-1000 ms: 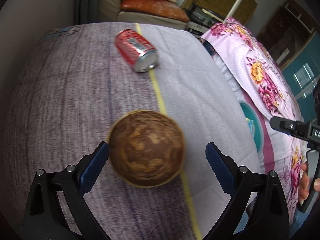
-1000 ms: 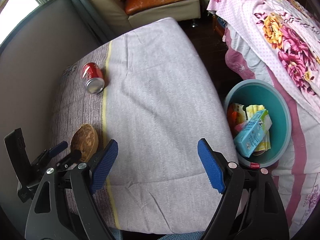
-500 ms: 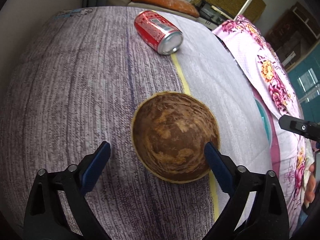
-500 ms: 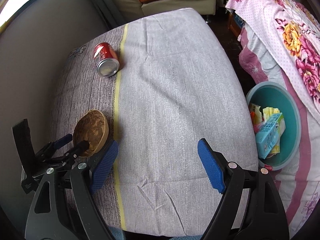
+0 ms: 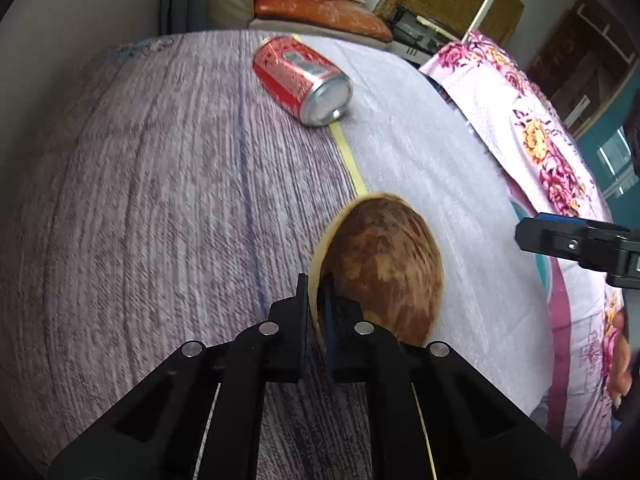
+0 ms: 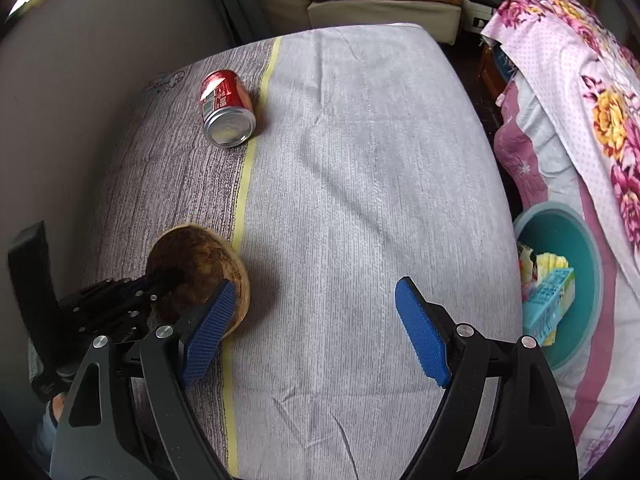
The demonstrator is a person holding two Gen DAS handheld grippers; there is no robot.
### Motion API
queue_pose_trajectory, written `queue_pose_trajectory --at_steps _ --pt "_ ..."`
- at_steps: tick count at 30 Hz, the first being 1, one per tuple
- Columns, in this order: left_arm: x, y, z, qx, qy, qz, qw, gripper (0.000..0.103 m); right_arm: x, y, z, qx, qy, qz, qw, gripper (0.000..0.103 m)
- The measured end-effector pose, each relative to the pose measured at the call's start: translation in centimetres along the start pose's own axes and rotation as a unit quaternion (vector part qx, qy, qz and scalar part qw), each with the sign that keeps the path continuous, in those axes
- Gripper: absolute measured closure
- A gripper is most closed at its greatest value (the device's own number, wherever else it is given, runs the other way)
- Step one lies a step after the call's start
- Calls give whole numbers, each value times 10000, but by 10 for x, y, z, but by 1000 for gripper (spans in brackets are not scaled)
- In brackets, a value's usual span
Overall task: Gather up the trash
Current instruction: 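Grasp the woven bowl rim with left tool while right tool grasps the red soda can, then carry the woven bowl and red soda can over the teal bin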
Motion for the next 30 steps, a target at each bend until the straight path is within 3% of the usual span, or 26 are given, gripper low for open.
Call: queue_pose_trajectory --at_steps 14,22,27,30 --pt "-96 64 2 383 475 793 9950 97 -60 96 -68 -190 391 677 9968 25" --pt "-109 74 -13 213 438 838 9953 97 -98 132 -128 -495 527 1063 9917 25" --pt "-107 70 -20 125 479 896 9947 94 -104 132 -150 -704 670 935 9909 45" --pt "-107 65 -26 12 408 1066 9935 91 -100 127 -142 -528 678 933 9919 46"
Point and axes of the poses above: each gripper's, at about its wrist camera, not at the fingertips, and z roughly against the way its jaws point, x to its right, y to its top, the point moved 7 cm from there along -z, roughly the way its jaws point, and after that the axes turned 11 degrees about x, right-handed, at the moved point
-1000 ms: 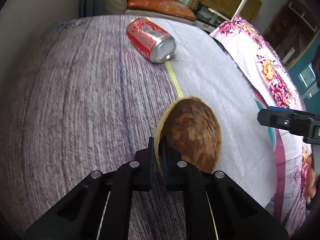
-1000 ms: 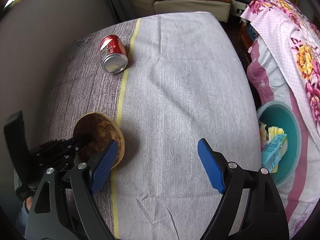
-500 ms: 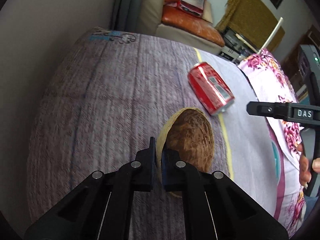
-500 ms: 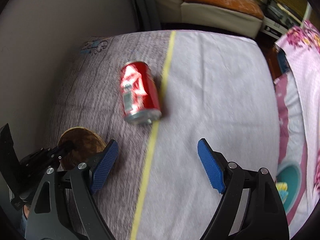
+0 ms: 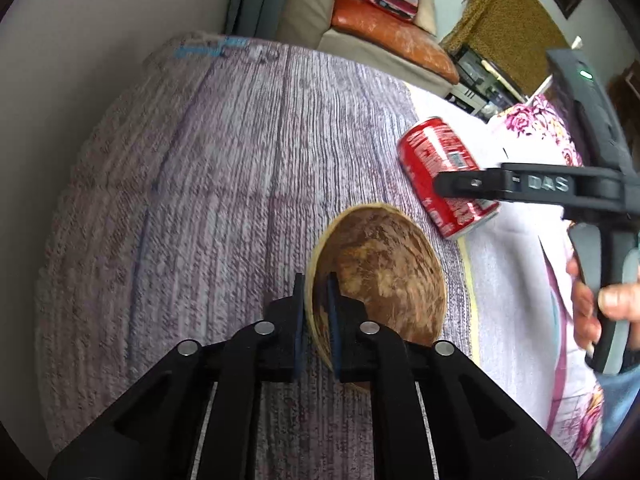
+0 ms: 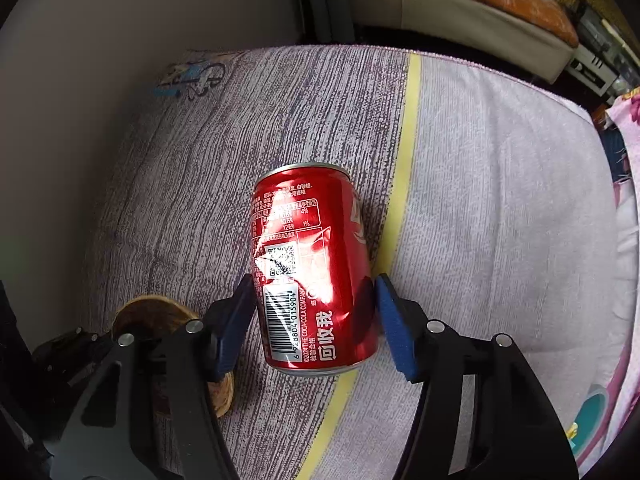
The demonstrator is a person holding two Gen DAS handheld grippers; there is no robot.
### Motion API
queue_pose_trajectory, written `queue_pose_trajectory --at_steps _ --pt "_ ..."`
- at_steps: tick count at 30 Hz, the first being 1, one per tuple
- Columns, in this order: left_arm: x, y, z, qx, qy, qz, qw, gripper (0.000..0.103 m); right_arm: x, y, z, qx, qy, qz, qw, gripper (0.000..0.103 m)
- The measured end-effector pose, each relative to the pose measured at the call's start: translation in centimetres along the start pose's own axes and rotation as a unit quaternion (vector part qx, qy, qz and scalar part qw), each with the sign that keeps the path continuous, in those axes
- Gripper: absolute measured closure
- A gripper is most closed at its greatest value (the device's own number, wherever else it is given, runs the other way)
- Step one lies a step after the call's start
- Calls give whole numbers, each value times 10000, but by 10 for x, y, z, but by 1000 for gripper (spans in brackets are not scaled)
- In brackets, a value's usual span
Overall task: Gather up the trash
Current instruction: 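Carry the woven bowl and red soda can over the teal bin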
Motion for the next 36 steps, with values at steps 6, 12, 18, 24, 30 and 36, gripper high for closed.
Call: queue_pose_trajectory --at_steps 6,12,18,24,30,36 --pt "8 -2 6 185 170 23 9997 93 22 -22 42 464 132 -524 9975 46" --pt "43 1 24 465 295 -374 9978 96 52 -63 87 840 370 -1115 9895 46" --pt "89 -6 34 466 138 -724 9962 96 89 -107 132 1169 511 -1699 9772 46" --pt "154 -23 33 351 -205 -1197 9920 96 126 -140 158 1372 385 -2145 9663 46" --pt "234 -50 19 124 -641 -1658 9840 96 179 -177 192 1734 48 -2651 9485 46" --pt "311 -89 0 -201 -1047 -2057 9728 96 237 -219 231 2016 -321 -3140 9272 46"
Point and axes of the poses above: each gripper's, at about its wrist camera, not at the fingertips, and z roughly against the way its jaws point, x to its right, y to its top, the point moved 7 cm from there along -z, roughly the way its jaws point, and after that the axes turned 11 degrees about x, right-handed, at the moved point
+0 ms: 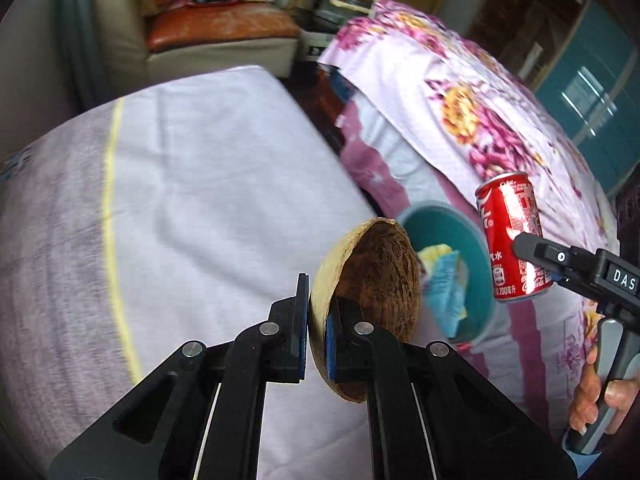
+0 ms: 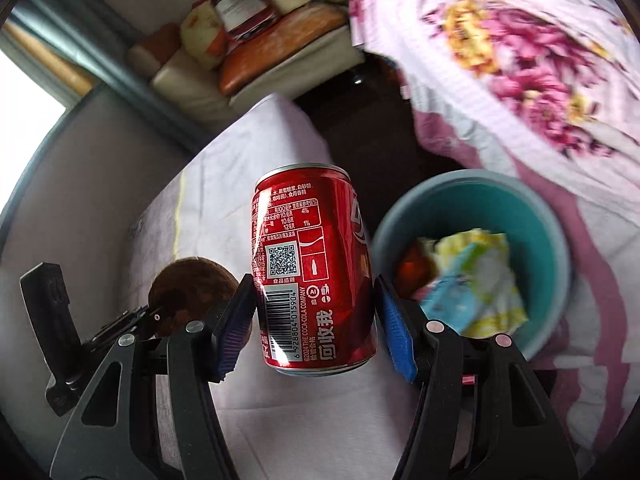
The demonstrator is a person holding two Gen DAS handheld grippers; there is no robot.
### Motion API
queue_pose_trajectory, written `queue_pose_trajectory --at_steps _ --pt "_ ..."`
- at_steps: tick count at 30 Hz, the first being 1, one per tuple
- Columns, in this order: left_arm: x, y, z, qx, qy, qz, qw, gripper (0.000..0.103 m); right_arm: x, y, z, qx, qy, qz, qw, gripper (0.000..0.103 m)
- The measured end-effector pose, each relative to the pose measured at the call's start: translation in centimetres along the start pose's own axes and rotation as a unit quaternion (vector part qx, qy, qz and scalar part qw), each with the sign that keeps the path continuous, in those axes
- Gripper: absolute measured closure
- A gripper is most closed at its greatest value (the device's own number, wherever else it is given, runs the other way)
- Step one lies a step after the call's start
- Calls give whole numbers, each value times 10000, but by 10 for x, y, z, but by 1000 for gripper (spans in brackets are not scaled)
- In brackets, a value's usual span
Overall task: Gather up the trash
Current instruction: 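Carry the woven bowl and red soda can over the teal bin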
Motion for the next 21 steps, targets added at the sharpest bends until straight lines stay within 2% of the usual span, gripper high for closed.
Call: queue_pose_trajectory --at_steps 8,15,21 --pt "74 3 -36 -227 -268 -439 9984 96 72 14 37 300 -347 -258 9986 46" --pt "103 9 -69 -374 -295 -600 9971 96 118 21 43 304 -453 -510 9972 46" --pt "125 7 -103 -629 -543 -537 9951 95 143 21 47 235 -613 -655 9957 46"
Point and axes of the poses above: each gripper's, at about its wrist camera, not at the fingertips, and z roughly against the way its jaws point, x to its right, y to its top, the point moved 7 cm from there along -z, roughly the way its jaws point, and after that the axes turned 11 degrees about x, right-handed, at the moved point
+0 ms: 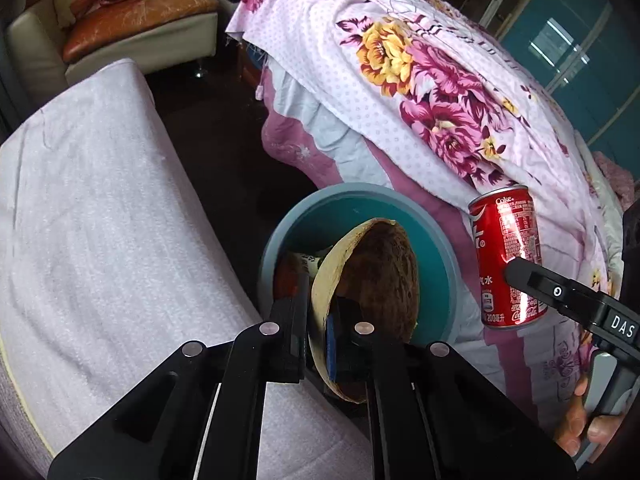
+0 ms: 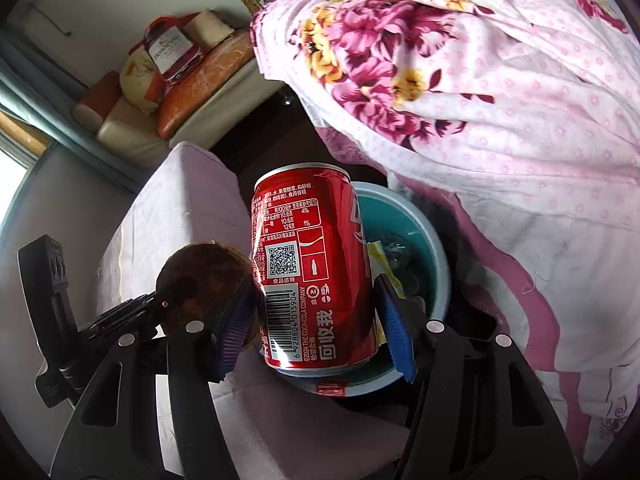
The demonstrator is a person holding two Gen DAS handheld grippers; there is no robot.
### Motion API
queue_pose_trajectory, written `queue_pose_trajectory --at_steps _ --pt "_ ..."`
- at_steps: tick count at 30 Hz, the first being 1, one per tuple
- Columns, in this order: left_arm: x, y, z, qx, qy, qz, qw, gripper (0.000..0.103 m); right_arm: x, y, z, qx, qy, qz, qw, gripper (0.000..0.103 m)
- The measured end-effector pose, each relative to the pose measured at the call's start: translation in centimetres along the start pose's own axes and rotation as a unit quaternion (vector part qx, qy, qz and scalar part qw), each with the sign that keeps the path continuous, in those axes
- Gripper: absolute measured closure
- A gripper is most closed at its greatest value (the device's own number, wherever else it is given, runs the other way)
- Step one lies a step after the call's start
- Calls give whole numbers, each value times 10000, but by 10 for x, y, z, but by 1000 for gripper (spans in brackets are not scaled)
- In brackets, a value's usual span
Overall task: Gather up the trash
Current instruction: 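Carry the woven bowl and red soda can over the teal bin, then open left tool to drop the bowl while right tool drops the can into the bin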
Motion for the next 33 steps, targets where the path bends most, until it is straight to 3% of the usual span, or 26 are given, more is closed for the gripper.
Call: queue_pose_trajectory --at_steps 5,7,9,15,24,28,33 --pt "3 -8 -28 -311 -78 62 9995 88 15 5 -6 -30 -121 -78 9999 46" --pt "0 -10 -33 -346 -18 45 9994 77 18 5 -10 -60 -155 -90 9998 46" --pt "-3 -10 -33 -299 50 50 9995 42 20 5 -13 -97 -165 -94 9998 46" --pt "-5 -1 -16 -37 136 -77 9999 21 20 5 -22 -166 -164 -85 9997 46" --pt "-11 -5 7 55 166 -56 9998 12 10 4 -28 -219 -234 -10 9995 45" --pt "-15 -9 15 49 167 -10 9998 12 0 -1 -42 -475 -171 65 9987 45" --pt "-20 -14 25 40 155 20 9999 10 -5 -4 -45 -501 -272 57 9984 32"
Point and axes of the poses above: each gripper's, at about its wrist camera, not at the fingertips, and z roughly against the way its jaws point, x to its right, y to its top, the point moved 7 cm from there along -z, roughly the way its jaws point, and after that the axes turned 11 degrees about x, right-handed, at the moved point
